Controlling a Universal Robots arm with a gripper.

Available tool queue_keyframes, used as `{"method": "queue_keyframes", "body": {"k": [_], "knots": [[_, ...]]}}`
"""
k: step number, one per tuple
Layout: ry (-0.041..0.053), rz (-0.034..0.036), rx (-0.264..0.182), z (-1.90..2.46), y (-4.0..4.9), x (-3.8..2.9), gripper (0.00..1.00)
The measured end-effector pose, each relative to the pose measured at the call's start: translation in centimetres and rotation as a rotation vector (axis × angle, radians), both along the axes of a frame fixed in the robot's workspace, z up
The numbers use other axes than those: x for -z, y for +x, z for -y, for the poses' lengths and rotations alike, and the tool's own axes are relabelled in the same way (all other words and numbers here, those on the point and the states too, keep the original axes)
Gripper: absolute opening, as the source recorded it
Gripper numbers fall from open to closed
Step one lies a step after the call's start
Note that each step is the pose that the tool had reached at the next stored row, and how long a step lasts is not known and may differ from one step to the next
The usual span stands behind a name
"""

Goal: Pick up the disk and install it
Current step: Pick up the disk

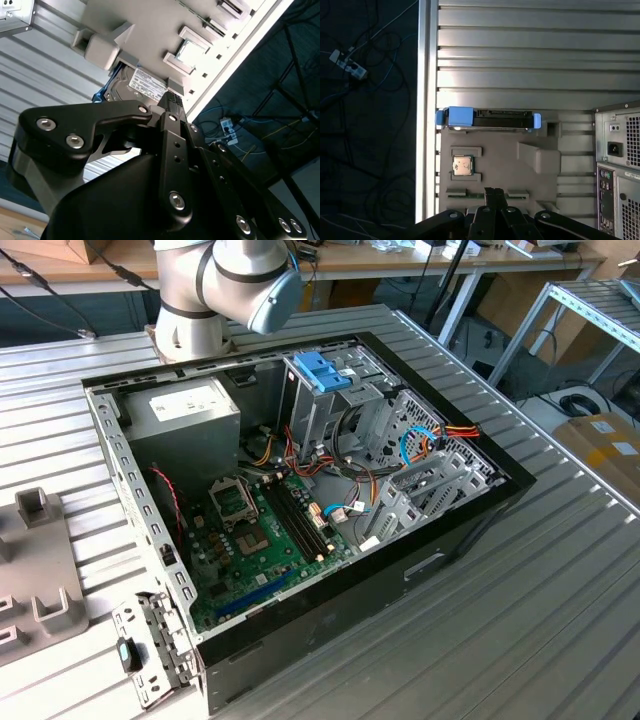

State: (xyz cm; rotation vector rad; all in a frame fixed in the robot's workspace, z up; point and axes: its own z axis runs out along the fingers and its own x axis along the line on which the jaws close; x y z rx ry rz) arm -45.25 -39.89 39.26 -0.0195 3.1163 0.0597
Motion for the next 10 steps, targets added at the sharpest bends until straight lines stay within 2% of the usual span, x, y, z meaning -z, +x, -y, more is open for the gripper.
{"method": "queue_keyframes", "body": {"k": [10], "knots": [[0.0000, 0.0000, -0.043, 0.00, 0.00, 0.00, 0.10]]}}
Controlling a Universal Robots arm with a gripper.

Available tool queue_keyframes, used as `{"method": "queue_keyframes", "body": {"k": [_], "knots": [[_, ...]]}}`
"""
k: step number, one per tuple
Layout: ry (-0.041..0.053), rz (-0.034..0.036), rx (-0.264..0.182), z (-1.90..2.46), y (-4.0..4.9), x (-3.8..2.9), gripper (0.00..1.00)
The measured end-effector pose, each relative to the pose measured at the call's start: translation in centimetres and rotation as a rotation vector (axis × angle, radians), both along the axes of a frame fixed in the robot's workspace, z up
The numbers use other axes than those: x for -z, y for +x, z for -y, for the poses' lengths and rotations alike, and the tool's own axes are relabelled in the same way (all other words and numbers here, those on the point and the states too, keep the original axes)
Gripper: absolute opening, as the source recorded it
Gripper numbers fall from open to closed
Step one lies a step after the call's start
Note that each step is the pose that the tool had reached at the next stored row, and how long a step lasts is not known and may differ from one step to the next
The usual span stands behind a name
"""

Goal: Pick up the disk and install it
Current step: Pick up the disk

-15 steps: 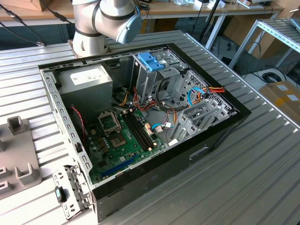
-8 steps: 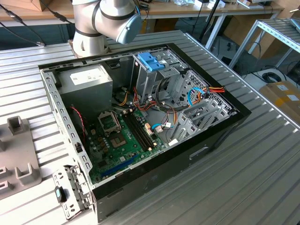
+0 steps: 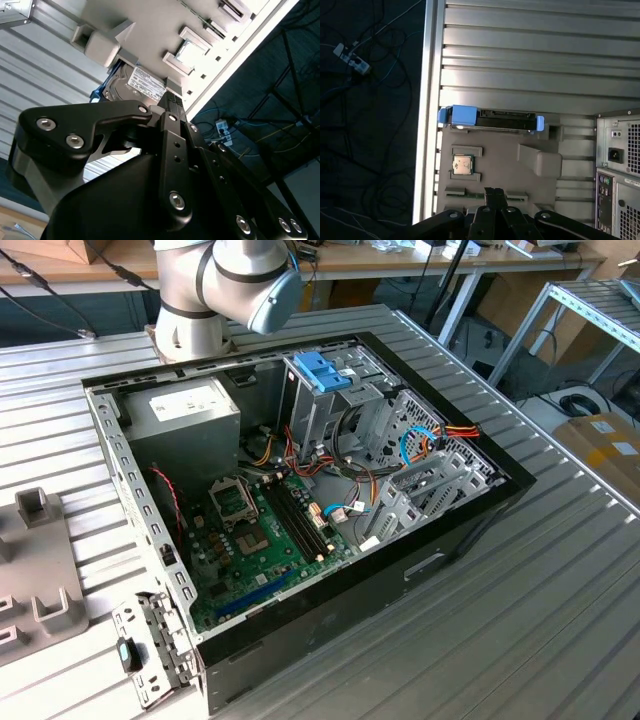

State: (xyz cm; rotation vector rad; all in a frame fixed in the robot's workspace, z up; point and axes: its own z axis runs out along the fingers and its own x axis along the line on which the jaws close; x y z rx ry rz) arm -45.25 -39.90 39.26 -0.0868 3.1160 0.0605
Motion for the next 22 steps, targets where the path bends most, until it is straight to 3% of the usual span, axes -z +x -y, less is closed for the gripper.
{"method": "queue_keyframes", "body": {"k": [22], "knots": [[0.0000, 0.0000, -0.093, 0.00, 0.00, 0.00, 0.10]]}}
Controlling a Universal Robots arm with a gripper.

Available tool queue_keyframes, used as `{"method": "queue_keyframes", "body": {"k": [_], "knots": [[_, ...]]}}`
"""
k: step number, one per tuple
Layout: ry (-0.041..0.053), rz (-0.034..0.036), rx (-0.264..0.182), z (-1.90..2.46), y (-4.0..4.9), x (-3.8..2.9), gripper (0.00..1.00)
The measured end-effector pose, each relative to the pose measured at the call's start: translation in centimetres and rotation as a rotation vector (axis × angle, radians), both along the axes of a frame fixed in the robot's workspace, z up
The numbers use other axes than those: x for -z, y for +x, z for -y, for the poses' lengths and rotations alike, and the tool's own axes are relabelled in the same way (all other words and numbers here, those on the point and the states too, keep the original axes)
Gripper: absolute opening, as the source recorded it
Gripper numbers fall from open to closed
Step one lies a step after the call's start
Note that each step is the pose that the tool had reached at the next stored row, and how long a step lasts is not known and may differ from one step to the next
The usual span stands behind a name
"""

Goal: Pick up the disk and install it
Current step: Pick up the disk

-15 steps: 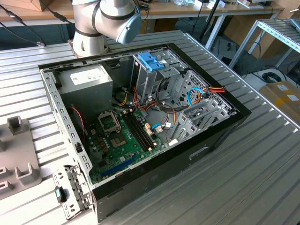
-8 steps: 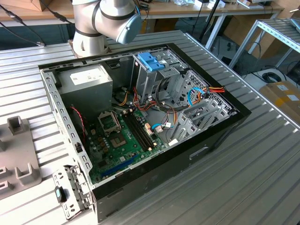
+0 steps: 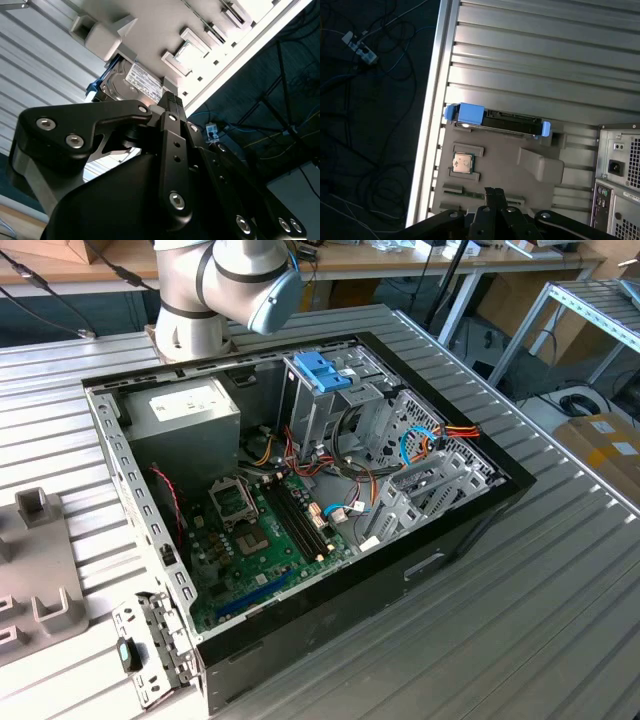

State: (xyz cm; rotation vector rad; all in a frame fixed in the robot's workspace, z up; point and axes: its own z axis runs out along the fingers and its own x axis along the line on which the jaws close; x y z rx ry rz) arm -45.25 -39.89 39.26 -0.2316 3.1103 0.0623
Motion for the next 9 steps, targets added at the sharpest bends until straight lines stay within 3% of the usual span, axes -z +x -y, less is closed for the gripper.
{"method": "queue_keyframes", "body": {"k": [9], "knots": [[0.0000, 0.0000, -0.043, 0.00, 0.00, 0.00, 0.10]]}}
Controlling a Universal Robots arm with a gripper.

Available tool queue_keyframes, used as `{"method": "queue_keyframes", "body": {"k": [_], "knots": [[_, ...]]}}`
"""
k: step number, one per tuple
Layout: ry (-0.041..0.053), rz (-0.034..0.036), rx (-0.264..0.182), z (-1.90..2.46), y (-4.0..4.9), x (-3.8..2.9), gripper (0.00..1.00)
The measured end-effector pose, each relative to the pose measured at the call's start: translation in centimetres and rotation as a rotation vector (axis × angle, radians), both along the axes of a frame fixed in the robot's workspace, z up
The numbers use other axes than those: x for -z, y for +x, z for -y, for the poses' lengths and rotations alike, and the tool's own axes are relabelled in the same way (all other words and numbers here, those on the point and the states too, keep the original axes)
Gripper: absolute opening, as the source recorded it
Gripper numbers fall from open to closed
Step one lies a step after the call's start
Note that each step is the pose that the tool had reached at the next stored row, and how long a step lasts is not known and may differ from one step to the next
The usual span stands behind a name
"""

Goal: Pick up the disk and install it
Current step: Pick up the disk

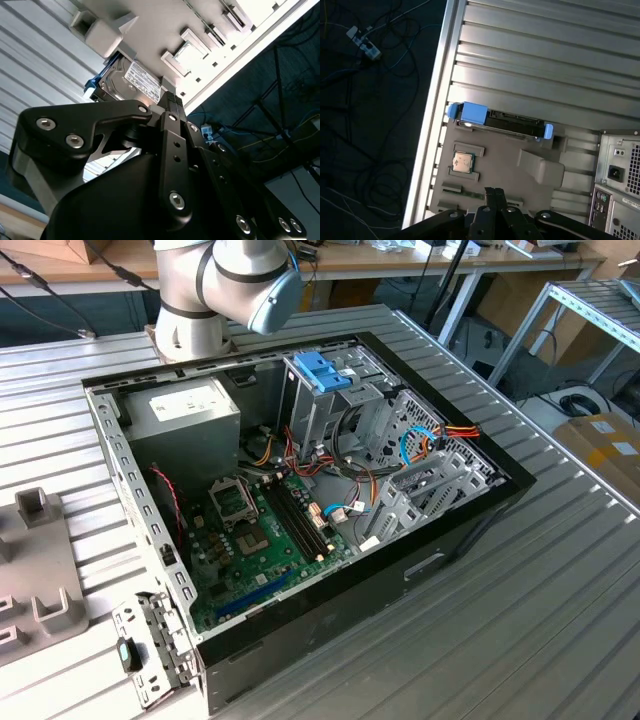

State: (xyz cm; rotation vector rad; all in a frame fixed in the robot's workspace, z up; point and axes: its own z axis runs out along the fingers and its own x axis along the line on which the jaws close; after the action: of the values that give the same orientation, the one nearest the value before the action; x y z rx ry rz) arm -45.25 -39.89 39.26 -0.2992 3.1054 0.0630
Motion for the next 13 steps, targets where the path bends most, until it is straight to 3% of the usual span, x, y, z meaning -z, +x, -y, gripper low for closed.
{"method": "queue_keyframes", "body": {"k": [1, 4, 13], "knots": [[0.0000, 0.0000, -0.005, 0.00, 0.00, 0.00, 0.10], [0.0000, -0.0001, -0.086, 0.00, 0.00, 0.00, 0.10], [0.0000, 0.0000, -0.124, 0.00, 0.00, 0.00, 0.10]]}}
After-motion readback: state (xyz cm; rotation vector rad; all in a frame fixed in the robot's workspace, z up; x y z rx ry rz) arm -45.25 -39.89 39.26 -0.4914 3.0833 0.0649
